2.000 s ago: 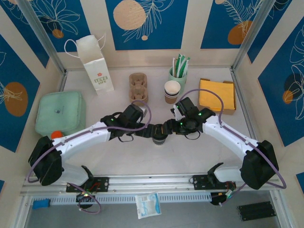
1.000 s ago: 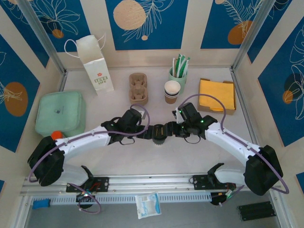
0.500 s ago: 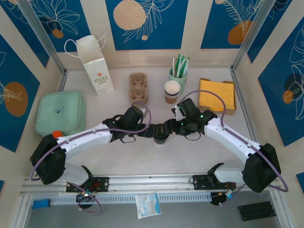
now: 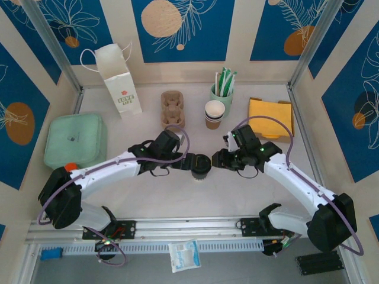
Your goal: Pack the takeout coffee
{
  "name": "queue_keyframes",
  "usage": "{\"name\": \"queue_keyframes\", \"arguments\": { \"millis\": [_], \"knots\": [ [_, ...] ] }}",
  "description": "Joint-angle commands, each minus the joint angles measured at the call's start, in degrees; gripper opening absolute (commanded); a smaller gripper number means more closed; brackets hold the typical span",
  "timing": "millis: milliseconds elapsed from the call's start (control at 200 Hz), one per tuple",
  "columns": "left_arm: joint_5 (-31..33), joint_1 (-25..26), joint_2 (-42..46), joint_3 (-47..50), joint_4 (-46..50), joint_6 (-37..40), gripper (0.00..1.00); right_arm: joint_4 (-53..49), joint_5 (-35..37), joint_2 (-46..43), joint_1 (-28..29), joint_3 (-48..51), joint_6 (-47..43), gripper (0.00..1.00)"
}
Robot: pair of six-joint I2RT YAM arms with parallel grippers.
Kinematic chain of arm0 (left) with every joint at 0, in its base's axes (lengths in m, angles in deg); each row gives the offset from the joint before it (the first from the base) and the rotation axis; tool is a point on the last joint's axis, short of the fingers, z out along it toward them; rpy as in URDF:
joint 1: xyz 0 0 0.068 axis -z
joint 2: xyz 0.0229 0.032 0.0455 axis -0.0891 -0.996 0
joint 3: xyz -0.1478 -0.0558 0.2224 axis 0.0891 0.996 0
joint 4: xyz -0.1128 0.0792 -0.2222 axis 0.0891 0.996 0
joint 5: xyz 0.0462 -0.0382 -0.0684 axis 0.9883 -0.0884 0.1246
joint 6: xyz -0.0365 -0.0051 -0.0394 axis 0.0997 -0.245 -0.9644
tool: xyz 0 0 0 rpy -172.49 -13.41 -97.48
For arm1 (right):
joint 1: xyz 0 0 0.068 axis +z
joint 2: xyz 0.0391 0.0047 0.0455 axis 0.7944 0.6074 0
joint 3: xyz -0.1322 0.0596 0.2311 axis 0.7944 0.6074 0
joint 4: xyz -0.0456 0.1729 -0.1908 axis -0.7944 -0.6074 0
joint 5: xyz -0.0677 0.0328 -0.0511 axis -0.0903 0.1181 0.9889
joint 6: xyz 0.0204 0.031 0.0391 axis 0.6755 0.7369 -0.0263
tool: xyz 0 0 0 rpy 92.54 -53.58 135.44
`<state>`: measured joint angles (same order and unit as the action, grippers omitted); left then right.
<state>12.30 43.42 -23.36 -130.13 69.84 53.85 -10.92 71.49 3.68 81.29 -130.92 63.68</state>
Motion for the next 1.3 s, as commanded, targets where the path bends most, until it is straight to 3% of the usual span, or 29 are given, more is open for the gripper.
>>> {"name": "queue_keyframes", "arguments": {
  "millis": [0,750,1295],
  "knots": [
    [0.31,0.16,-0.3,-2.67,1.92,1.46,0.99,0.82,-2.34,0.32,-0.19,1.57,0.57,0.37],
    [1.3,0.03,-1.96,-1.29,2.3,2.37,0.99,4.23,-1.94,5.88,0.55,1.17,0.17,0.33],
    [-0.61,0.07,-0.46,5.4,-3.82,-1.5,0.99,5.78,1.86,16.81,-1.61,-2.76,-3.79,0.29]
  ]
}}
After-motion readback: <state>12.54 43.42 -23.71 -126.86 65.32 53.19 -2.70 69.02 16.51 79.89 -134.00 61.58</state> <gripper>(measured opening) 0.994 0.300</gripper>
